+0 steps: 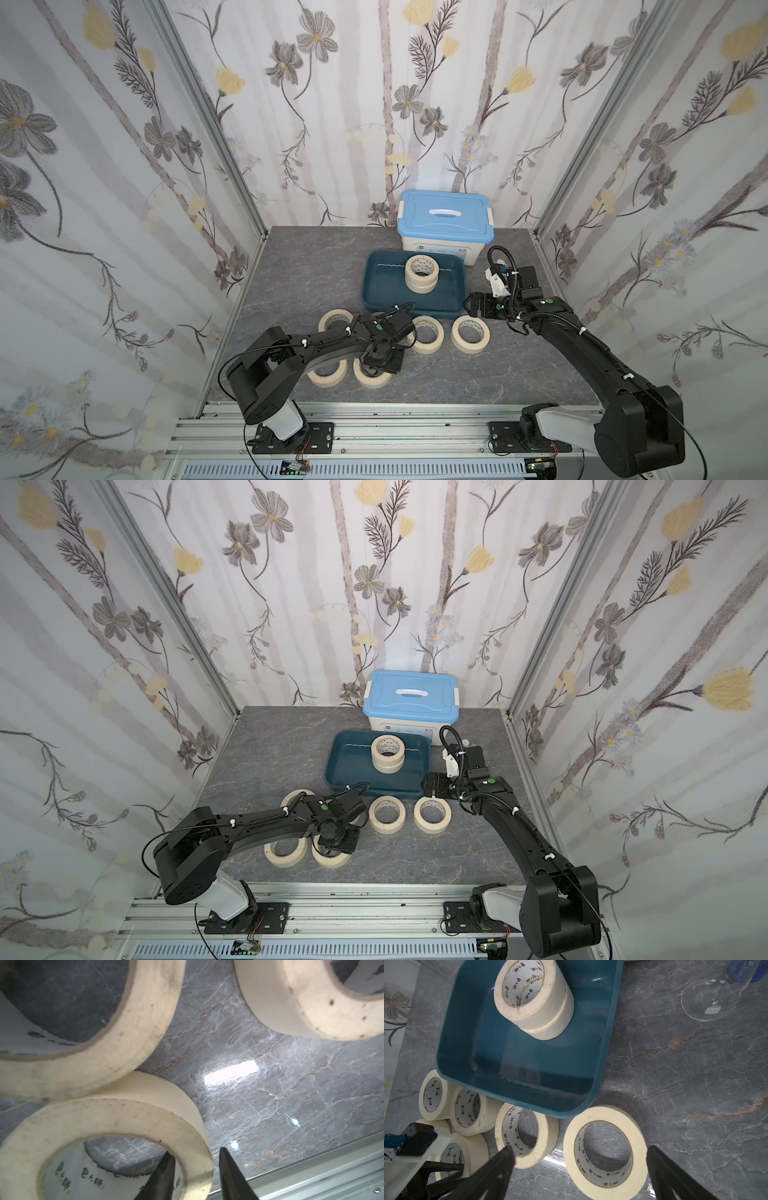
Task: Take out the art tape in the storage box
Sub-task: Place the art tape at the center of the board, then pick up the art tape from the storage box.
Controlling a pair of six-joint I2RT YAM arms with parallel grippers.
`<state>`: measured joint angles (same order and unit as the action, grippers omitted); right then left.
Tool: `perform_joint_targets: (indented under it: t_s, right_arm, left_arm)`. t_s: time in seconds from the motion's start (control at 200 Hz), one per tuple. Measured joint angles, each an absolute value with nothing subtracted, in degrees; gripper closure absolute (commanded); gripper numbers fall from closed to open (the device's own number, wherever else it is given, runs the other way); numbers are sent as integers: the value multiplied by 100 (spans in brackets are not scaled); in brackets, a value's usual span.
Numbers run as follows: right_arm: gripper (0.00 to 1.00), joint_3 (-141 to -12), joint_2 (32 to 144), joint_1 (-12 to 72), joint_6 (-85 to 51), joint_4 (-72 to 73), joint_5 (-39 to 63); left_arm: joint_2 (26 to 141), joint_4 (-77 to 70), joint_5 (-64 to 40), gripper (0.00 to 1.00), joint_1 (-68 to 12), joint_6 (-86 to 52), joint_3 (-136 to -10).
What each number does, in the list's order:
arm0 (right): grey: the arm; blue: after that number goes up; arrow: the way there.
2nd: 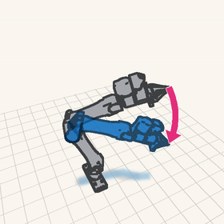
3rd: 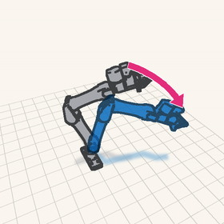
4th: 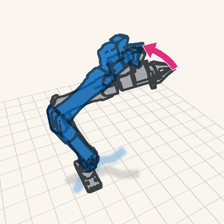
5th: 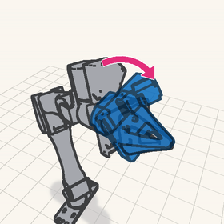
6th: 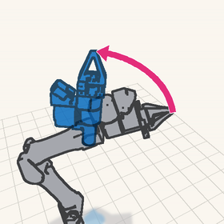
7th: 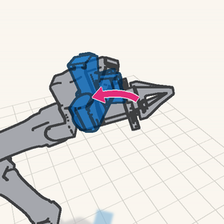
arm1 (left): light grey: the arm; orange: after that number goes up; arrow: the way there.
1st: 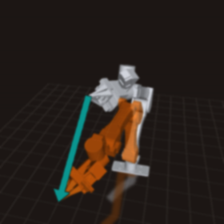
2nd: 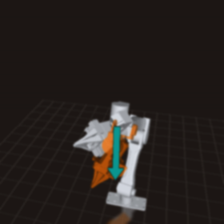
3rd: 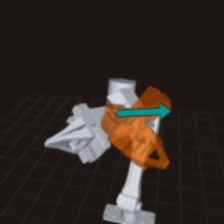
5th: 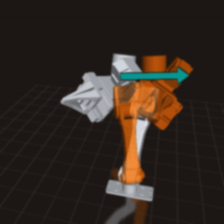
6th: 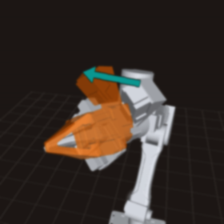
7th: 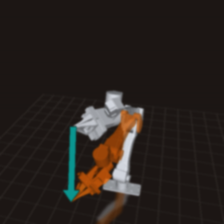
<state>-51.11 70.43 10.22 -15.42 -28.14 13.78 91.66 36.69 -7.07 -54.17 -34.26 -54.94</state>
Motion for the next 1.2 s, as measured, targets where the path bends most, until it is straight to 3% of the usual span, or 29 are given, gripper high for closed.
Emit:
perform_joint_targets:
  t_s: [0.335,0.664,1.064,1.199]
  right_arm:
    - [0,-5225,7043,1022,-1544,-2818,1398]
    - [0,-5769,7459,1024,-1695,-2827,1544]
    - [1,-6567,8423,1168,-1754,-2877,1695]
    - [6,-6956,8910,1271,-1734,-2904,1702]
  left_arm:
    - [8838,3774,-489,50,-5417,-3286,-5719]
    - [8650,3844,268,47,-5387,-2613,-6377]
    - [8176,3052,856,33,-5297,-1916,-6331]
    - [7841,2633,945,20,-5277,-1715,-6073]
